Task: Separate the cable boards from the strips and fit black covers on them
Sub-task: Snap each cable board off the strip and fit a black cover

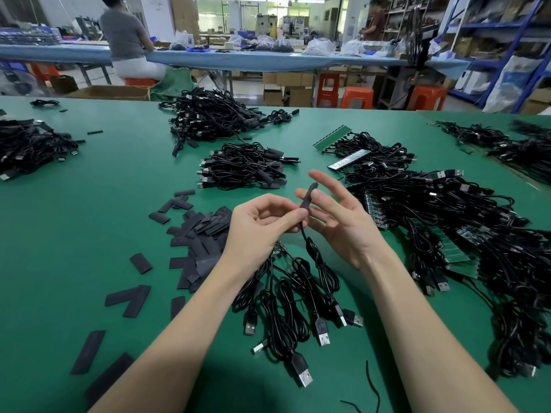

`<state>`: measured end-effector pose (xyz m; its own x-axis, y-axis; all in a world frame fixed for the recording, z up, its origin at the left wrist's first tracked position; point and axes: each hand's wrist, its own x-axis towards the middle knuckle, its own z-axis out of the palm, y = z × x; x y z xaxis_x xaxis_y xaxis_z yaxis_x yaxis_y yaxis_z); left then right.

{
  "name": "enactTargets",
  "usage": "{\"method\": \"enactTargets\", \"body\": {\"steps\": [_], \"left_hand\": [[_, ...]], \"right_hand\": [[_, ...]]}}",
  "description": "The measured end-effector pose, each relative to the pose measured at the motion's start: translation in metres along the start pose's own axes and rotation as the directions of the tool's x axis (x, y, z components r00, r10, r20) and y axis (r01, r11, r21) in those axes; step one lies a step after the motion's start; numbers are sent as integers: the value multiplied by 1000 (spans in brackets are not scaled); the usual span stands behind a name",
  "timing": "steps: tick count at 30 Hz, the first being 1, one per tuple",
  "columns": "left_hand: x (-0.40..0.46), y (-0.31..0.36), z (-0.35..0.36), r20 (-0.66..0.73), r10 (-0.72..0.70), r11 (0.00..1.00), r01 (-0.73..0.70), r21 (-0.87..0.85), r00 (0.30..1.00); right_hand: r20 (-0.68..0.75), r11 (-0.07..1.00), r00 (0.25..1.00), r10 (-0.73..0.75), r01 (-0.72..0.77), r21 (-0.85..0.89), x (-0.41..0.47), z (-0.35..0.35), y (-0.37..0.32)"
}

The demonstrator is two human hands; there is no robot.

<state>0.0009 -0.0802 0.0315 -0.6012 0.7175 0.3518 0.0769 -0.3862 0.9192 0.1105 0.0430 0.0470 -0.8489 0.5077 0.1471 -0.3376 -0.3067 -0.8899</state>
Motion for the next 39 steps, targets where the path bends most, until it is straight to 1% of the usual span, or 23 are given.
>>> {"method": "enactTargets", "body": {"steps": [6,15,20,28,31,35,39], "left_hand": [[0,0,0,7,-4,1000,4,9,1000],[-1,3,-2,41,-7,999,5,34,999],[-1,2,-1,34,-6,1000,5,27,999],[-2,4,1,37,-23,999,21,38,999],[-2,4,2,29,-22,999,21,41,999],[-2,4,2,20,3,998,-4,60,1000],[-2,1,0,16,36,992,-38,124,999]], "right_hand": [[-45,1000,999,0,0,2,0,3,0],[-62,1000,998,-8,7,-14,-1,0,-1],[-61,999,997,-41,40,-21,-1,1,0],[-93,1000,996,-10,9,-7,0,-2,-3],[-78,1000,997,-12,11,-10,1,-4,-1],[-10,1000,1000,-25,25,-12,2,-8,0],[14,997,1000,26,-25,-70,1,-10,-3]]}}
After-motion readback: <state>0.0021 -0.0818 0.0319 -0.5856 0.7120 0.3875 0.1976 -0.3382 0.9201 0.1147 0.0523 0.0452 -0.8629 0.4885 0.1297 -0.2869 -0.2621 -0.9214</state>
